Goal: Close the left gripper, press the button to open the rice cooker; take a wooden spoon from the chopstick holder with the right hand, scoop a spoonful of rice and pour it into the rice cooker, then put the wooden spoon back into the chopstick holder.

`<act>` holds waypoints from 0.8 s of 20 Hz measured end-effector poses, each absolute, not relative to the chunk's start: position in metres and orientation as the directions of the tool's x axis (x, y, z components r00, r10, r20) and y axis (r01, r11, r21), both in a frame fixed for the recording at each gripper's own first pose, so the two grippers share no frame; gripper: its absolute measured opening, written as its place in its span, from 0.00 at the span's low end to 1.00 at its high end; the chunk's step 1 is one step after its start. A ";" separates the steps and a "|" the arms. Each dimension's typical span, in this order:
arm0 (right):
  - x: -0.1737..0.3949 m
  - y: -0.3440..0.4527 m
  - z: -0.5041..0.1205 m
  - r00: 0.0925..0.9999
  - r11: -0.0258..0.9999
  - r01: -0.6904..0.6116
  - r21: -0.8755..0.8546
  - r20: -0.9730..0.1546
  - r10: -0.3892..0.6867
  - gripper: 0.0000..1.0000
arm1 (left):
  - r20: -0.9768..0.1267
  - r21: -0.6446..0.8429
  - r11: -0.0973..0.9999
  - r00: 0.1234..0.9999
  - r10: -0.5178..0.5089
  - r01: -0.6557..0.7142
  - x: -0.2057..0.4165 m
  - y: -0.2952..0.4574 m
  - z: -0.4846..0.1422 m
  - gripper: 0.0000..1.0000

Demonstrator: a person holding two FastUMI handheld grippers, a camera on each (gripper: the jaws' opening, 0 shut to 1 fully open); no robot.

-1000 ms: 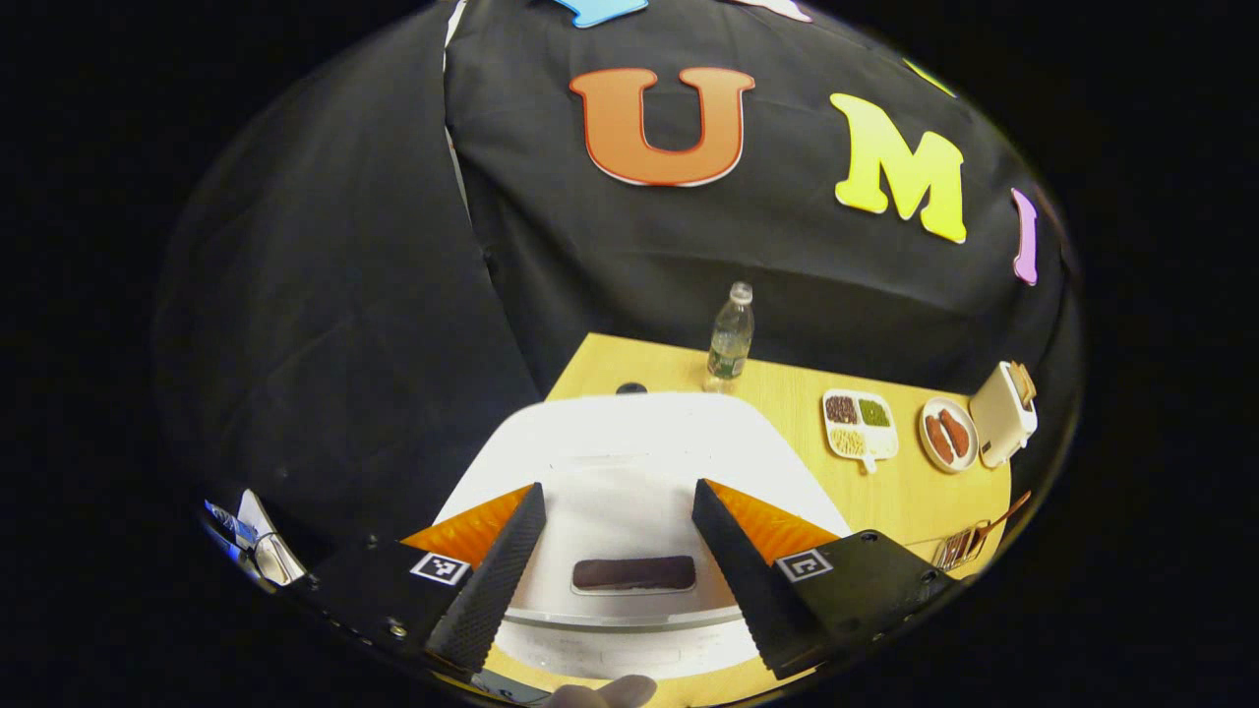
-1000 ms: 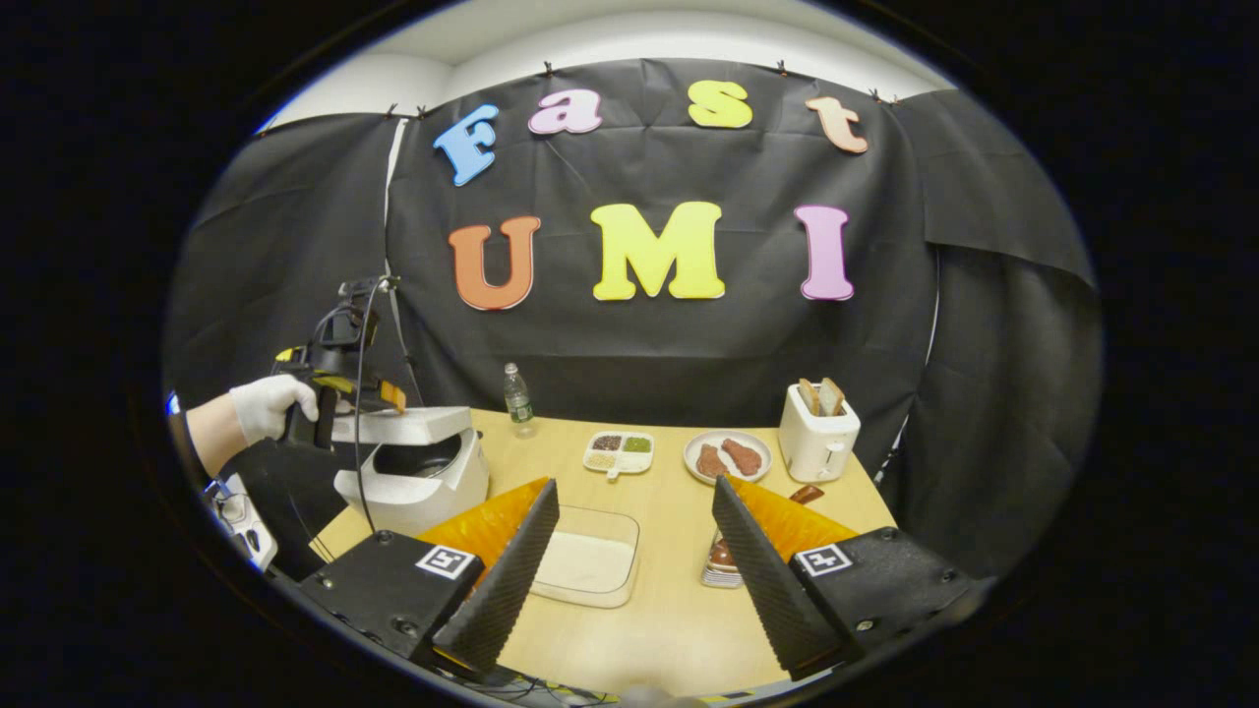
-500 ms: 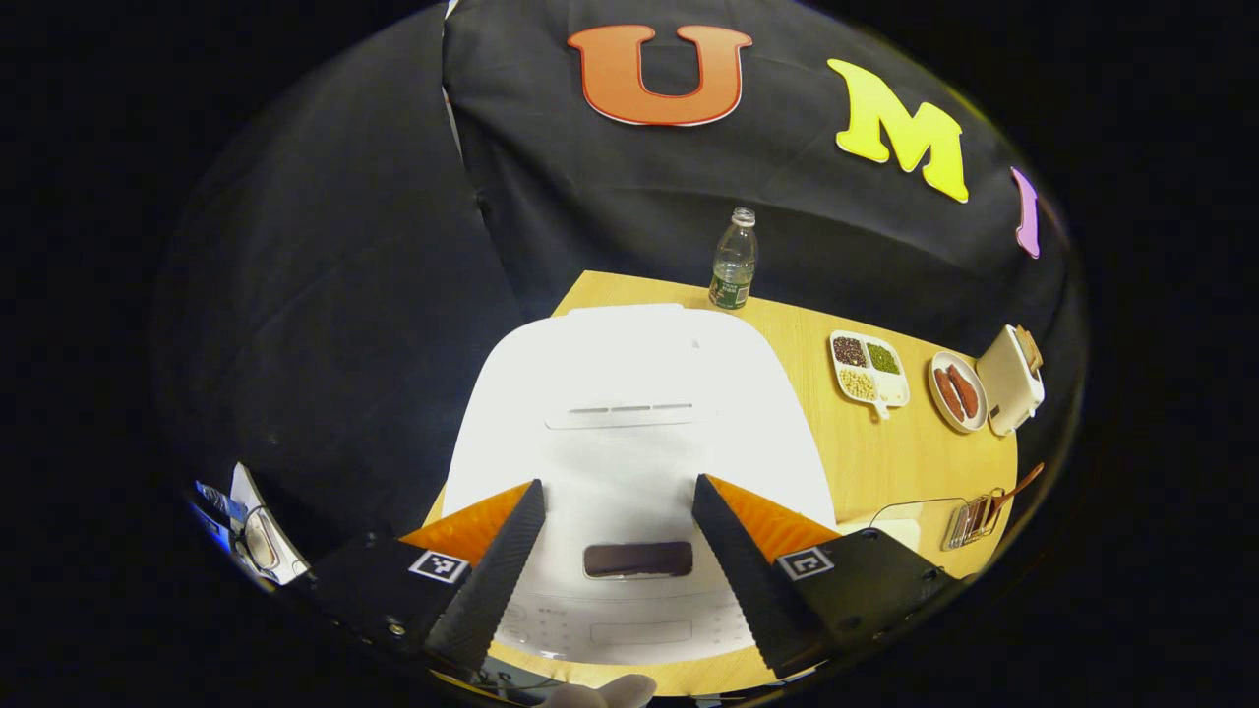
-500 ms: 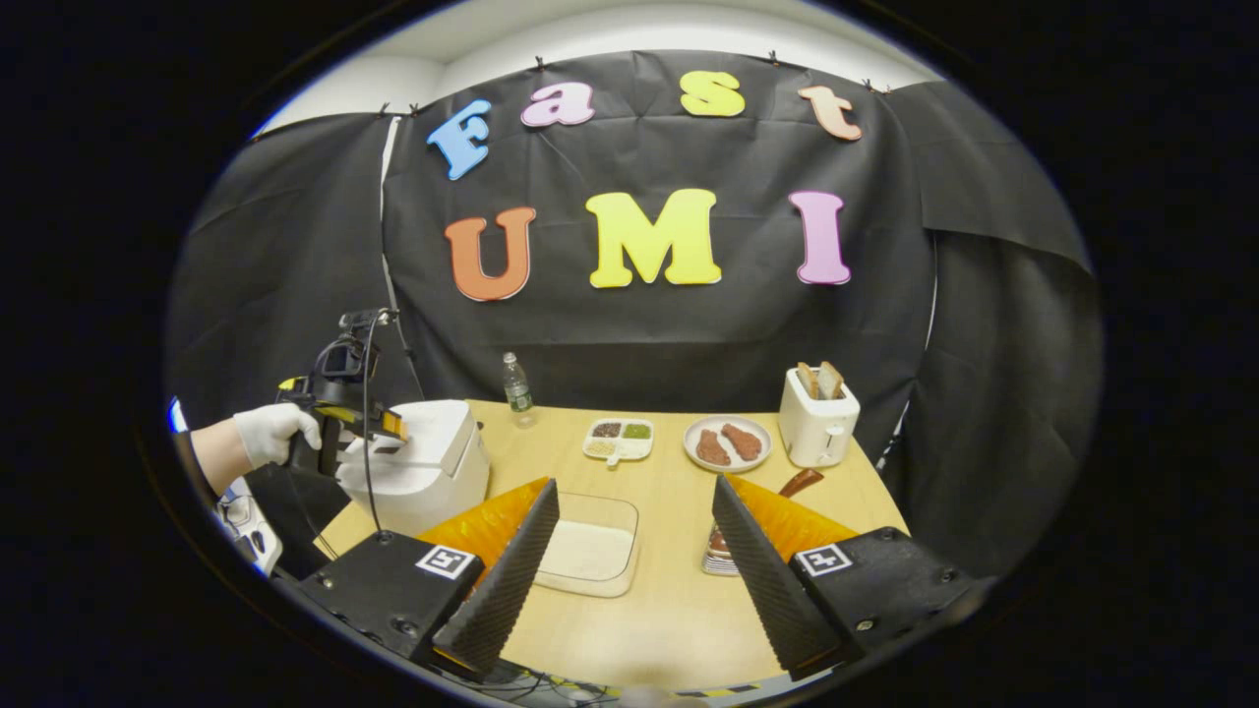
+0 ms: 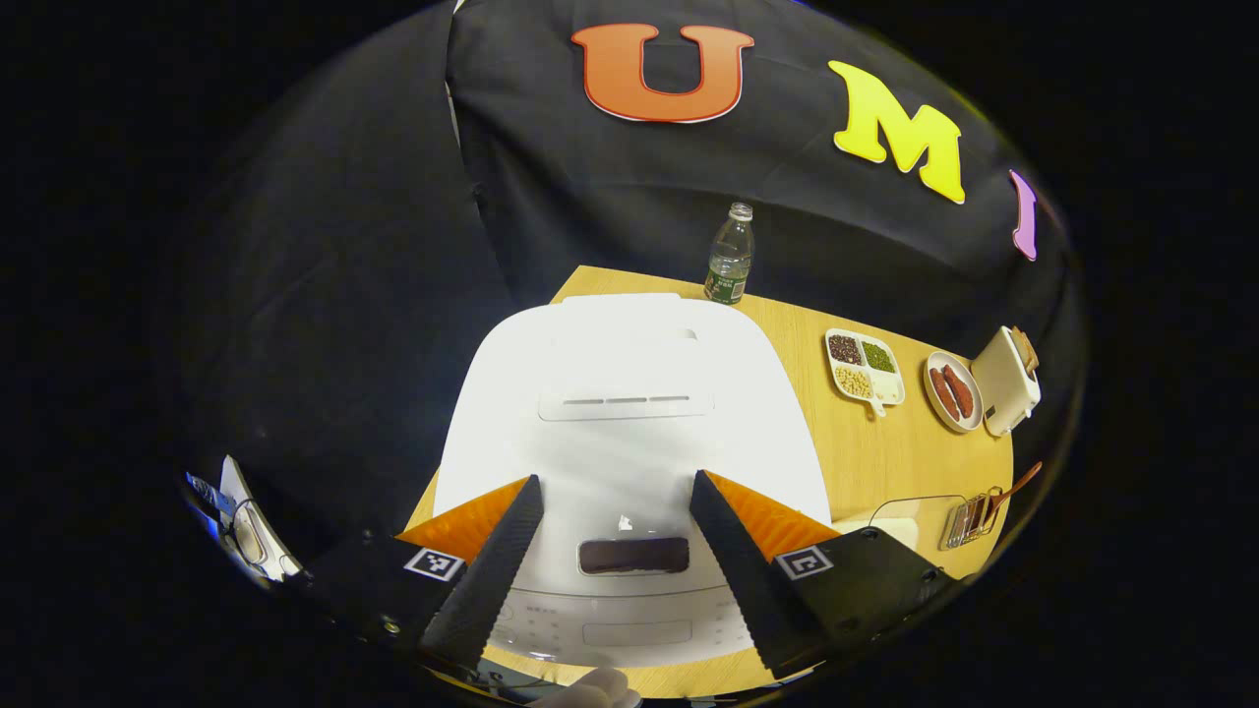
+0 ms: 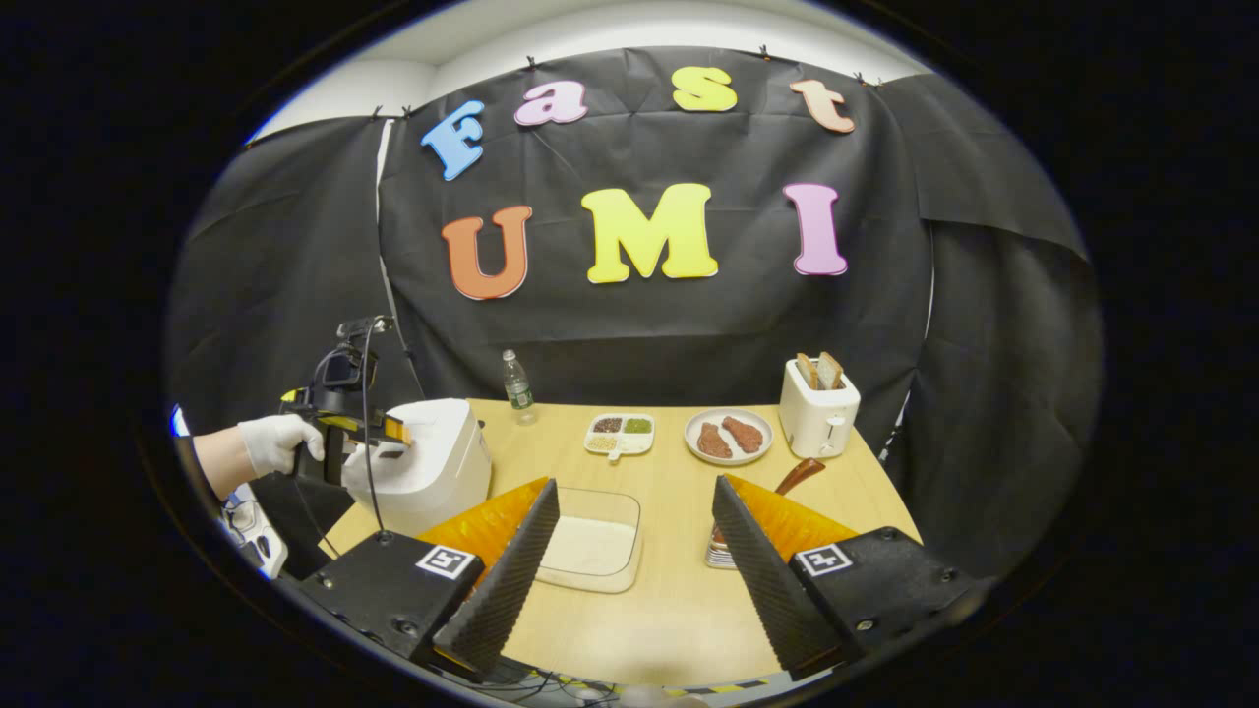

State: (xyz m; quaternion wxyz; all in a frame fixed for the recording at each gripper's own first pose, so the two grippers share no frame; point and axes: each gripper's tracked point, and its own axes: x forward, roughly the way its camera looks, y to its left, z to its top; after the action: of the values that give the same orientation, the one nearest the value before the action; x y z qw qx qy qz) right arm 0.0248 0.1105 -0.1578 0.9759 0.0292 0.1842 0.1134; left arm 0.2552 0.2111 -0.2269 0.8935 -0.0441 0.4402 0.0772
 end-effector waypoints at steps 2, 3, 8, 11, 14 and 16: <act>0.024 0.111 -0.156 0.909 0.973 -0.212 0.091 -0.347 0.230 1.00 | -0.790 -0.019 0.983 0.605 0.098 -0.184 0.256 0.211 -0.225 0.99; 0.024 0.110 -0.155 0.911 0.974 -0.210 0.086 -0.345 0.226 0.99 | -0.789 -0.020 0.983 0.607 0.097 -0.184 0.257 0.211 -0.225 0.99; 0.025 0.101 -0.143 0.932 0.980 -0.192 0.055 -0.303 0.199 1.00 | -0.662 0.056 0.983 0.730 0.168 -0.175 0.272 0.223 -0.195 0.96; 0.025 0.102 -0.136 0.938 0.981 -0.189 0.053 -0.284 0.196 1.00 | -0.567 0.067 0.979 0.800 0.195 -0.191 0.278 0.221 -0.160 0.96; 0.023 0.101 -0.129 0.946 0.982 -0.185 0.041 -0.263 0.189 0.99 | -0.454 0.043 0.978 0.868 0.201 -0.204 0.281 0.214 -0.121 0.96; 0.023 0.100 -0.124 0.953 0.984 -0.175 0.035 -0.243 0.178 1.00 | -0.358 0.061 0.976 0.908 0.217 -0.209 0.274 0.213 -0.085 0.96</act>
State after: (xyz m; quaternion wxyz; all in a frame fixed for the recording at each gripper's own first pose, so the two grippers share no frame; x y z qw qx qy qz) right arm 0.0227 0.0998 -0.1237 0.9883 0.0067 0.1237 0.0892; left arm 0.2742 0.2133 -0.0850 0.9768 0.0109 0.1843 0.1089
